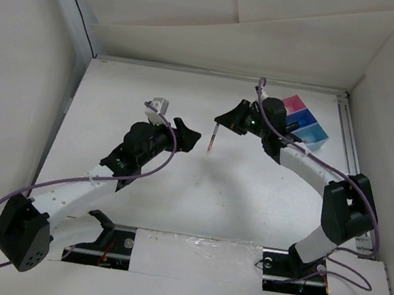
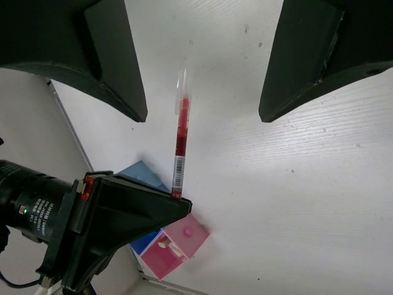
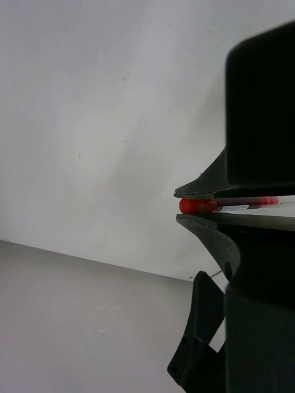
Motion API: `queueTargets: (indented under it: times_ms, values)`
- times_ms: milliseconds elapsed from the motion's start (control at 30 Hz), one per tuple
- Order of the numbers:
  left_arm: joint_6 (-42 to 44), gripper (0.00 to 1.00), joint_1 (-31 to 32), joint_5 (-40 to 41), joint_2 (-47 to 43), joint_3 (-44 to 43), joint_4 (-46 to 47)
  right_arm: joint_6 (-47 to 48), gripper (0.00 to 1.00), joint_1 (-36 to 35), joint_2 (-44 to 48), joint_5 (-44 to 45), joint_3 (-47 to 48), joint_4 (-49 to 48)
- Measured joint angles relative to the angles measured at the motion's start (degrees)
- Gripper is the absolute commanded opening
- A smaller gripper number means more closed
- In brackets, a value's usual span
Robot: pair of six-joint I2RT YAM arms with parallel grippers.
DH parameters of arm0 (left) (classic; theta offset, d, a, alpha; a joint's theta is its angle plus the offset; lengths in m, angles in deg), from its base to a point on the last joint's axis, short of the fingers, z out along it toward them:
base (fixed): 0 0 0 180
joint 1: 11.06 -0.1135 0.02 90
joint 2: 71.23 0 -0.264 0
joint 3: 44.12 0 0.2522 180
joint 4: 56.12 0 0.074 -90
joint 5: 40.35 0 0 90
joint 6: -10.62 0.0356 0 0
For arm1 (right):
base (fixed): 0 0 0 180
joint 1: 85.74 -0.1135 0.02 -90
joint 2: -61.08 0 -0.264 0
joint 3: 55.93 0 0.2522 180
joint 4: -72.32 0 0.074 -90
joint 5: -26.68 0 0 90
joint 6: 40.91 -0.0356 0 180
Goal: Sort the stationery into containers
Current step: Place the stationery into the container
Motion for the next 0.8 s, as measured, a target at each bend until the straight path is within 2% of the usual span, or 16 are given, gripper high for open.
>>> queueTargets:
  times_ms: [100, 200, 433, 500, 667, 800]
  values:
    - [0.1, 0.81, 0.0, 0.0, -1.8, 0.0, -0.7, 0.6, 0.00, 3.8, 1.8, 0.7, 0.0, 2.4]
    - [0.2, 0.88, 0.0, 0.2, -3.6, 0.0, -1.2, 1.7, 0.00, 10.1, 5.4, 5.1, 0.0, 4.8]
    - [0.3, 0.92, 0.0, 1.1, -7.2, 1.3, -4.2, 1.1, 0.00, 32.3, 14.4, 21.1, 0.0, 10.3]
    - [0.3, 0.92, 0.0, 1.8, -8.3, 2.1, -5.8, 0.2, 0.00, 36.6, 14.9, 25.8, -0.1, 11.5]
    - [0.0, 0.98, 0.0, 2.7, -11.0, 3.6, -7.9, -1.0, 0.00, 37.8, 13.0, 35.0, -0.1, 15.0]
    - [-0.3, 0.98, 0.0, 3.4, -11.4, 4.0, -8.5, -1.2, 0.00, 37.7, 9.7, 38.4, -0.1, 16.6]
